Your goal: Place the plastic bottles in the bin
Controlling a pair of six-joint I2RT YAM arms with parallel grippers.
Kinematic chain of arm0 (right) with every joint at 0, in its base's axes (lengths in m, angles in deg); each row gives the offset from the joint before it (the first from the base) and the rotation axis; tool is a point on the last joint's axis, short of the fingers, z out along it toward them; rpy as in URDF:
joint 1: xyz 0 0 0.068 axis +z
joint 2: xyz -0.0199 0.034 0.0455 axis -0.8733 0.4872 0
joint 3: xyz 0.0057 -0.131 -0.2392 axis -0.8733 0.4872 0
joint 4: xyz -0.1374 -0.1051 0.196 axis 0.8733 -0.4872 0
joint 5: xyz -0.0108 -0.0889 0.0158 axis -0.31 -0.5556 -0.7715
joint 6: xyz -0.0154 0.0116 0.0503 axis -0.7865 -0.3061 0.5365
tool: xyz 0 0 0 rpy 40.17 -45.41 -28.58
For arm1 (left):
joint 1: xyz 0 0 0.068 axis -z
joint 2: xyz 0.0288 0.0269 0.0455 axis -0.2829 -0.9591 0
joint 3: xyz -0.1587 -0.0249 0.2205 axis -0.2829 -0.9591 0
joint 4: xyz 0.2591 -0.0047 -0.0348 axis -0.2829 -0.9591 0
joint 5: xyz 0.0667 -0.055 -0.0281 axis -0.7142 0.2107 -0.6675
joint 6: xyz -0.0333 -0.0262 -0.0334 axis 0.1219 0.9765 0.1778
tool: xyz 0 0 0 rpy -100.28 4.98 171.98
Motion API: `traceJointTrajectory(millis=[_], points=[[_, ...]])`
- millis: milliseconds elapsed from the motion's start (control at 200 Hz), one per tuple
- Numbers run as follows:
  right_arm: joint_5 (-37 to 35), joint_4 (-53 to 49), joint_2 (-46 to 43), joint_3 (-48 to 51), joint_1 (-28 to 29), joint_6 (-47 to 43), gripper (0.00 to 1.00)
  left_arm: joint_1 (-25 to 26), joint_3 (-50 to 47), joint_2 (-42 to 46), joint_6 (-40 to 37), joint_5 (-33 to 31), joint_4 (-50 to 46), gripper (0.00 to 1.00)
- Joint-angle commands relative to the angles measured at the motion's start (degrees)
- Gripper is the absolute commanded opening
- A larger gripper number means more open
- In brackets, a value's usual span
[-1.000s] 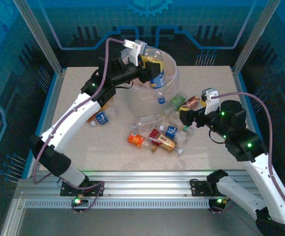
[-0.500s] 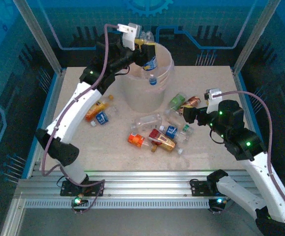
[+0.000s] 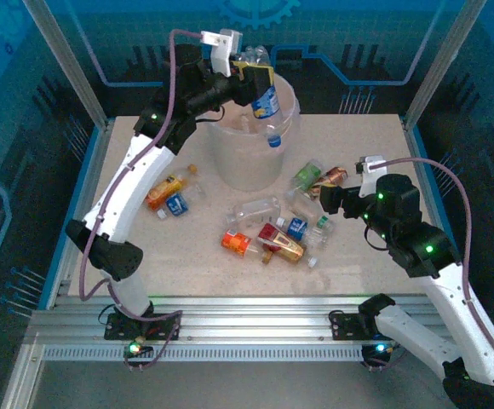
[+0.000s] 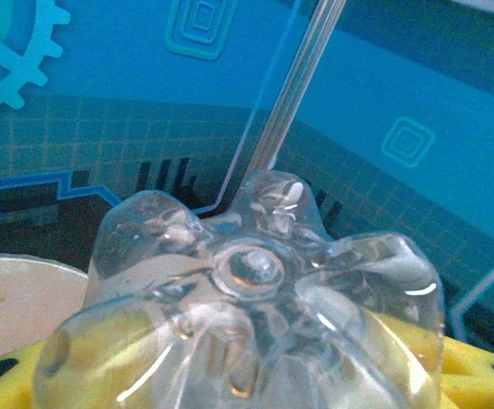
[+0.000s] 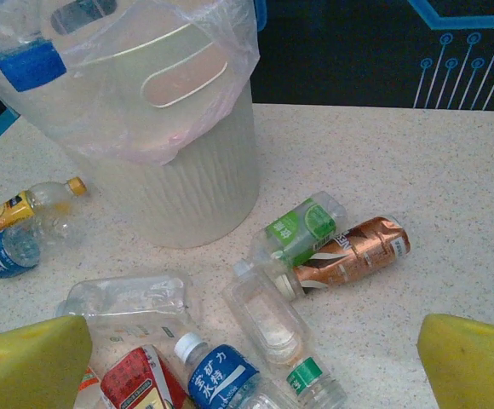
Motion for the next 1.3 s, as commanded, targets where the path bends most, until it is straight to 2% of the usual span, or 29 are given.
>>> traceJointTrajectory(millis=[0, 160, 390, 695, 1016, 1291], points=[[-1.6, -0.6, -1.5, 0.8, 0.4, 1.2, 1.0, -2.4, 4.3, 1.7, 3.9, 1.8, 3.8, 0.31], [-2.2, -1.2, -0.9, 0.5, 0.3, 1.6, 1.0, -5.1, 9.5, -2.9, 2.2, -0.9, 5.7, 0.3], [-2.5, -2.0, -0.3, -0.1, 0.3, 2.3, 1.0, -6.5, 17.0, -11.0, -5.7, -8.8, 2.3, 0.29], [-4.3, -3.6, 2.7, -1.2, 0.0, 3.7, 1.0, -6.6, 17.2, -17.7, -14.6, -13.7, -2.5, 0.32], [-3.8, -2.8, 5.1, -0.6, -0.1, 4.5, 1.0, -6.5, 17.2, -23.0, -23.4, -18.0, -13.0, 0.32], [-3.8, -2.4, 5.6, 0.1, -0.4, 5.2, 1.0, -5.3, 17.1, -26.4, -26.5, -20.4, -22.9, 0.32]])
